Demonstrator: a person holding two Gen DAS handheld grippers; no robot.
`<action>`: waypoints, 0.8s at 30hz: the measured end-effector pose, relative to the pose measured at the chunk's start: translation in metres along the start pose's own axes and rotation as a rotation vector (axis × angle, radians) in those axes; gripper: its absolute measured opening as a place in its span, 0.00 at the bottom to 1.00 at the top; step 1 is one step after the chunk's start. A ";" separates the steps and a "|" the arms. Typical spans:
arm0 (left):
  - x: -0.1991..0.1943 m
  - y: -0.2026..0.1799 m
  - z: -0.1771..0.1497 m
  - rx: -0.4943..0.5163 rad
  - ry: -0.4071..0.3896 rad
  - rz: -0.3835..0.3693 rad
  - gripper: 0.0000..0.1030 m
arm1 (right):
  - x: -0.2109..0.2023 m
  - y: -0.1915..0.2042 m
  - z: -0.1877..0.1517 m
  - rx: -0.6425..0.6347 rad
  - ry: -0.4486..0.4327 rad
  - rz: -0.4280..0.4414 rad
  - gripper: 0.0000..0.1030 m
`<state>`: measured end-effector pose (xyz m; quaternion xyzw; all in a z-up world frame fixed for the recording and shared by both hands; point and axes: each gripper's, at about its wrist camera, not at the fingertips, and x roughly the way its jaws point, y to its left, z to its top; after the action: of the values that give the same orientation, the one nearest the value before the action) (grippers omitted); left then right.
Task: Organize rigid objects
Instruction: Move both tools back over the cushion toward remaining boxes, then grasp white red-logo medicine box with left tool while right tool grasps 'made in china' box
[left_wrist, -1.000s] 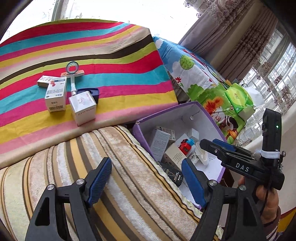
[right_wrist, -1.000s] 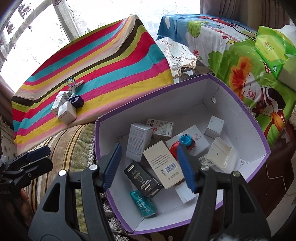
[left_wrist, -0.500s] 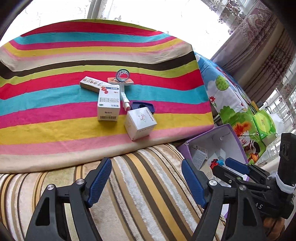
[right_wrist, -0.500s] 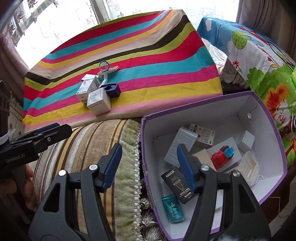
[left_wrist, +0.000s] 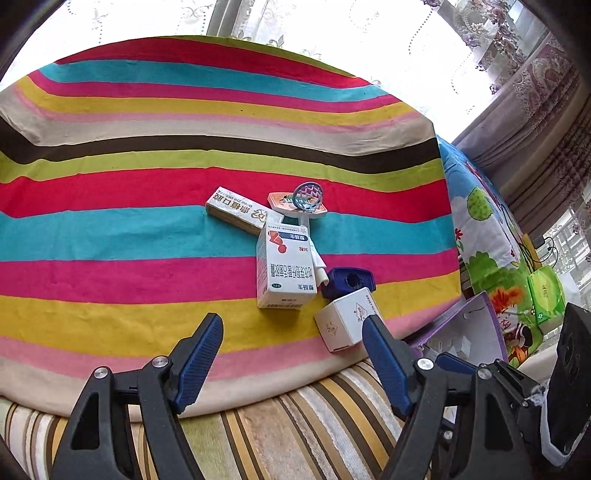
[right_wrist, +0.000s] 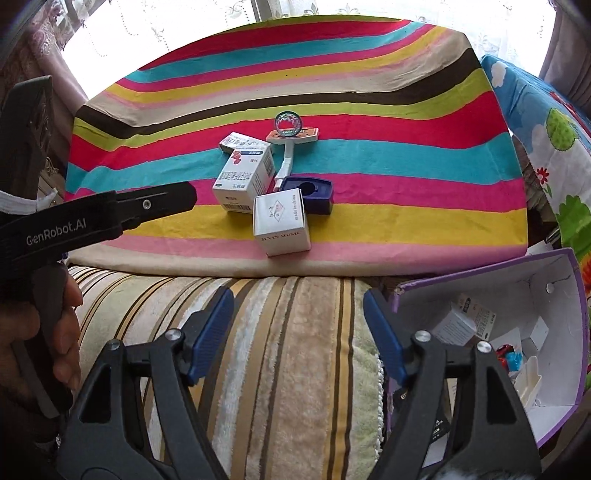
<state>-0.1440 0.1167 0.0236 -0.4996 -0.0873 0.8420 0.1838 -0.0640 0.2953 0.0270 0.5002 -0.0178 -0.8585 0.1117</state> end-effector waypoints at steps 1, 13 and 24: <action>0.005 0.000 0.004 0.003 0.007 -0.002 0.76 | 0.005 0.004 0.004 -0.004 0.002 0.001 0.73; 0.059 -0.001 0.025 -0.001 0.076 0.039 0.76 | 0.046 0.022 0.034 -0.034 -0.011 -0.086 0.73; 0.075 0.002 0.020 0.017 0.080 0.067 0.57 | 0.070 0.014 0.039 -0.033 0.011 -0.106 0.67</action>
<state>-0.1946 0.1456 -0.0275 -0.5338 -0.0557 0.8279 0.1631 -0.1282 0.2635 -0.0113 0.5032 0.0233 -0.8606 0.0744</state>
